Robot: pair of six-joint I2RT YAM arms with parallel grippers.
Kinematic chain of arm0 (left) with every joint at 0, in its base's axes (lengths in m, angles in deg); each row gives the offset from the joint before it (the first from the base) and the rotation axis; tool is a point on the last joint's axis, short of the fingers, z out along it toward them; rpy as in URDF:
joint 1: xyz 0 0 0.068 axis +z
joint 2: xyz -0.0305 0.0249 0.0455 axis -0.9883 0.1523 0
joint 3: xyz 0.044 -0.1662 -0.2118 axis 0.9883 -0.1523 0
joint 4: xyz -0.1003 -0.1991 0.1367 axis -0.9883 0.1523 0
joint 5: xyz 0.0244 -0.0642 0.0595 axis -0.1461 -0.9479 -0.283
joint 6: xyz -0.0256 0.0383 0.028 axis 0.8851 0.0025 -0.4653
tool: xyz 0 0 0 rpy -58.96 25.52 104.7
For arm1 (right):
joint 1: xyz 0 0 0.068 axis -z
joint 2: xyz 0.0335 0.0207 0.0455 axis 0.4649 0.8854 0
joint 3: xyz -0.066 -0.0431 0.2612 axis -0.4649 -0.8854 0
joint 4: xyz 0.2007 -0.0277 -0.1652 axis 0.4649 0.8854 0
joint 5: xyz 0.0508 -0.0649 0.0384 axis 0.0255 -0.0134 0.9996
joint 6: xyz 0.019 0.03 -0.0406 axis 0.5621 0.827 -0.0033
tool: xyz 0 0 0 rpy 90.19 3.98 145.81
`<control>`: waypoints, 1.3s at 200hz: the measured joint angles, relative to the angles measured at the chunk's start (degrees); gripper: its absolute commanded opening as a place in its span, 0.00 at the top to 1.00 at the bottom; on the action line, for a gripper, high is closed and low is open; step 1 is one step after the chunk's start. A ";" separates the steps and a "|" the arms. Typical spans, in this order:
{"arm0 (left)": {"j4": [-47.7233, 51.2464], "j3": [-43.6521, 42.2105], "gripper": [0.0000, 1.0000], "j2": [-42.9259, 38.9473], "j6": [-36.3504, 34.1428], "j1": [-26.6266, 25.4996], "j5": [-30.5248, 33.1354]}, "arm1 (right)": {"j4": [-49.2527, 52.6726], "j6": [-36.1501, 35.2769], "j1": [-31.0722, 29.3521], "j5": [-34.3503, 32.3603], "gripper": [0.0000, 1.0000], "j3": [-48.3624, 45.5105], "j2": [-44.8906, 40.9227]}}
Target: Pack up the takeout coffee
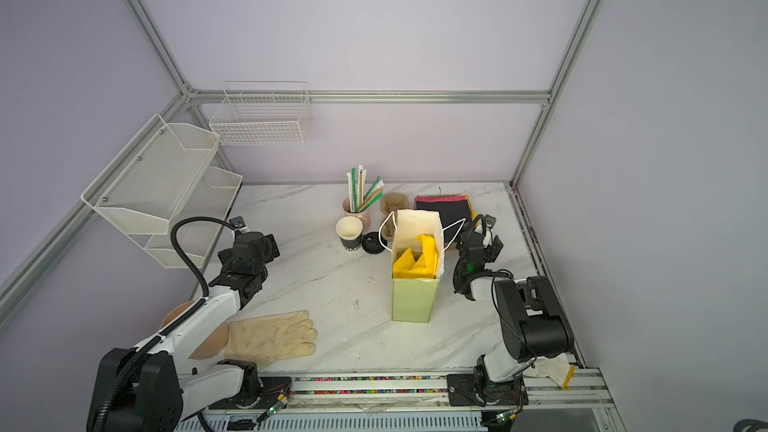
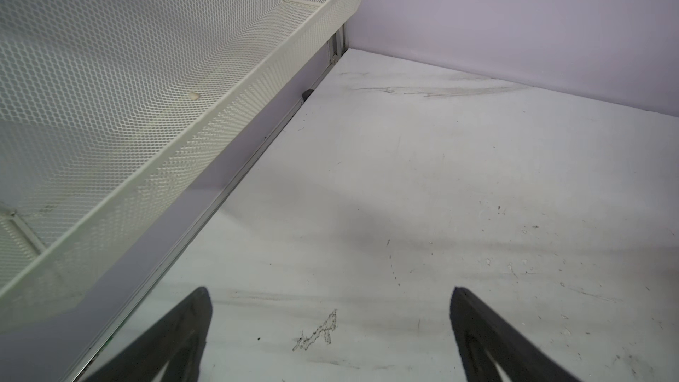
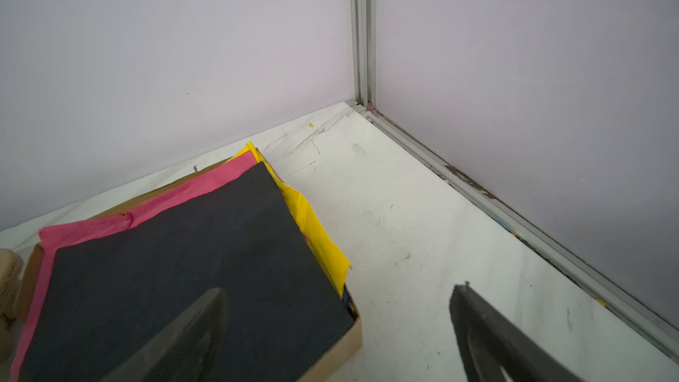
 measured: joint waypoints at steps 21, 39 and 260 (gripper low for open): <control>-6.27 -2.84 0.00 2.36 -0.66 1.31 -0.20 | -6.62 -2.49 0.00 2.03 0.03 -1.46 2.43; -12.24 -5.92 0.00 4.09 -0.94 3.67 -1.31 | -11.91 -3.85 0.00 3.45 0.03 -2.56 4.98; -51.06 -14.12 0.00 21.46 -12.70 6.10 -17.55 | -24.70 -7.56 0.48 7.39 0.03 -4.55 11.91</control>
